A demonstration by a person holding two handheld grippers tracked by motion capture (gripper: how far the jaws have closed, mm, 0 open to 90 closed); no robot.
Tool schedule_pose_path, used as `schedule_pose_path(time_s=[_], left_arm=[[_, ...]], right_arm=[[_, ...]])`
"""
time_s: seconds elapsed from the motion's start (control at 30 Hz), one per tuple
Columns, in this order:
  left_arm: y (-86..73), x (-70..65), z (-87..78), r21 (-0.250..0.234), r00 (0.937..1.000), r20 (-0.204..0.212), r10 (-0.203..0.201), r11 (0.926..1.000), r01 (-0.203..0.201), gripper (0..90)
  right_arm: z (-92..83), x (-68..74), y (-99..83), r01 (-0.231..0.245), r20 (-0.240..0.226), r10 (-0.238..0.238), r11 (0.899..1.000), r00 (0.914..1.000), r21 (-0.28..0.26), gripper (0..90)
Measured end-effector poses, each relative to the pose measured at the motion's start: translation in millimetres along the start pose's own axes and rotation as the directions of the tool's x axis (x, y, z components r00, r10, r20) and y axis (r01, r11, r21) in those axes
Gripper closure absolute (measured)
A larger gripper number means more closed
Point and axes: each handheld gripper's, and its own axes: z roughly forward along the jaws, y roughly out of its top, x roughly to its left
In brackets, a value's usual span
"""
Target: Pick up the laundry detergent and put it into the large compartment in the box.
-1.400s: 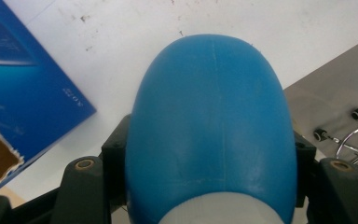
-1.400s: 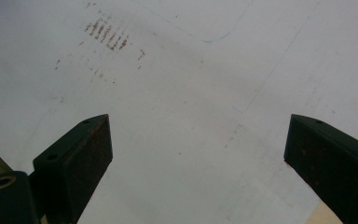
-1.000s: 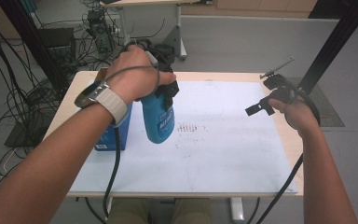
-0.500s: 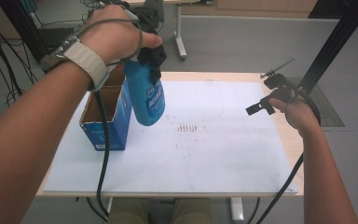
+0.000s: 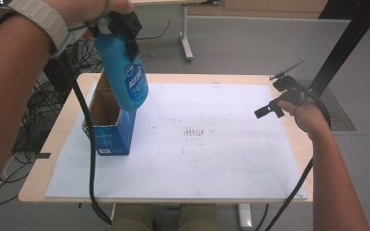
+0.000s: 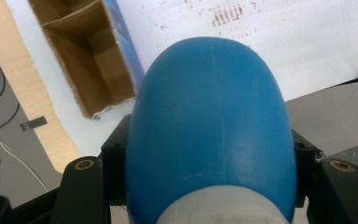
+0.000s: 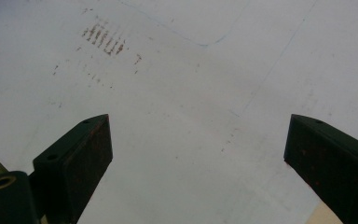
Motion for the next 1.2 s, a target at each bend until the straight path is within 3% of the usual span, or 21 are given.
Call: schedule_pose_path(time_s=[0.17,0.53,0.93,1.2], left_arm=[[-0.2,10.9,-3.7,0.000,0.9996,-0.011,-0.025,0.9997,0.025,38.6],[-6.5,48.2,-12.2,-0.024,0.9946,-0.004,-0.104,0.9943,0.104,38.6],[-4.2,65.1,-5.0,-0.032,0.9889,-0.036,-0.144,0.9892,0.143,38.6],[-2.2,82.1,3.4,-0.029,0.9825,-0.033,-0.183,0.9828,0.183,38.6]], right_arm=[[0.9,0.0,1.6,-0.003,0.002,0.003,1.000,1.0000,0.004,7.4],[-0.2,2.0,6.0,-0.004,0.007,0.004,1.000,1.0000,0.003,7.4],[3.6,2.4,9.5,-0.008,0.010,0.008,1.000,0.9999,0.014,7.5],[6.0,3.0,11.6,-0.009,0.010,0.008,1.000,0.9999,0.019,7.4]])
